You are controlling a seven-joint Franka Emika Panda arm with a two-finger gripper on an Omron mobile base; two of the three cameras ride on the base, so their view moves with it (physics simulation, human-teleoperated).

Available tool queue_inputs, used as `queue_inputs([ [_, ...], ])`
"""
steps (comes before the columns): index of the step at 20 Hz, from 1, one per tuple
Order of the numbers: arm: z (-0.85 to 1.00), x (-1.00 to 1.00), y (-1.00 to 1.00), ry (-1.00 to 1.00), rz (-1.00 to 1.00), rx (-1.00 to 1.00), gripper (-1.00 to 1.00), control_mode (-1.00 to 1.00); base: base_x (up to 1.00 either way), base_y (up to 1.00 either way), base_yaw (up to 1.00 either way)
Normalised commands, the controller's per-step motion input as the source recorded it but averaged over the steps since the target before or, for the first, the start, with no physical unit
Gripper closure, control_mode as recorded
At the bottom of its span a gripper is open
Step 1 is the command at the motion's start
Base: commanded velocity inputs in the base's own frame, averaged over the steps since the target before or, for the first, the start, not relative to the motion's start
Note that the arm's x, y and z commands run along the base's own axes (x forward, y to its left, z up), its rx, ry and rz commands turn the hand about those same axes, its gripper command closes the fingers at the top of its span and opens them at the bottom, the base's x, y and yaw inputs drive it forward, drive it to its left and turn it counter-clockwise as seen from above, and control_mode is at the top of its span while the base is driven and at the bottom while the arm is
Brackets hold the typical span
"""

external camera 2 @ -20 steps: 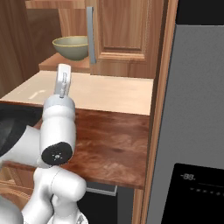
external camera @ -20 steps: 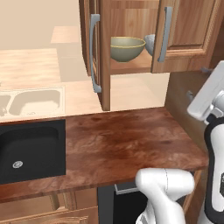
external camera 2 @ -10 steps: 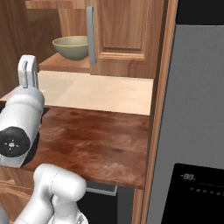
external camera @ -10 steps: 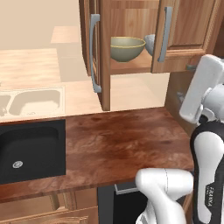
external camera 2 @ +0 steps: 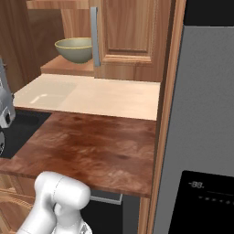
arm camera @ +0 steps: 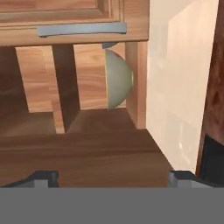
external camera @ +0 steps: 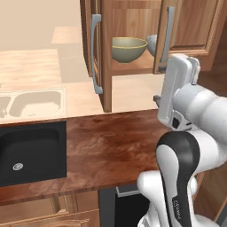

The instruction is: Open the cabinet. Pick the bowls from the counter and place them in the cabinet. Then close the cabinet.

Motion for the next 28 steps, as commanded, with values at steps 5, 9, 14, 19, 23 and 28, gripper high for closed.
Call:
queue_inputs([
  [5, -0.28, 0.00, 0.78, -0.02, -0.12, -0.03, -1.00, -1.00, 0.00, 0.00, 0.00],
  [9, -0.27, 0.00, 0.72, -0.07, -0.13, -0.03, -1.00, -1.00, 0.00, 0.00, 0.00],
  [14, -0.27, 0.00, 0.65, -0.09, -0.15, -0.02, -1.00, -1.00, 0.00, 0.00, 0.00],
  [19, -0.26, 0.00, 0.50, -0.05, -0.14, 0.00, -1.00, -1.00, 0.00, 0.00, 0.00],
  [23, -0.33, 0.03, 0.14, -0.03, -0.09, 0.00, -1.00, -1.00, 0.00, 0.00, 0.00],
  [28, -0.34, 0.21, 0.05, -0.02, -0.06, 0.00, -1.00, -1.00, 0.00, 0.00, 0.00],
])
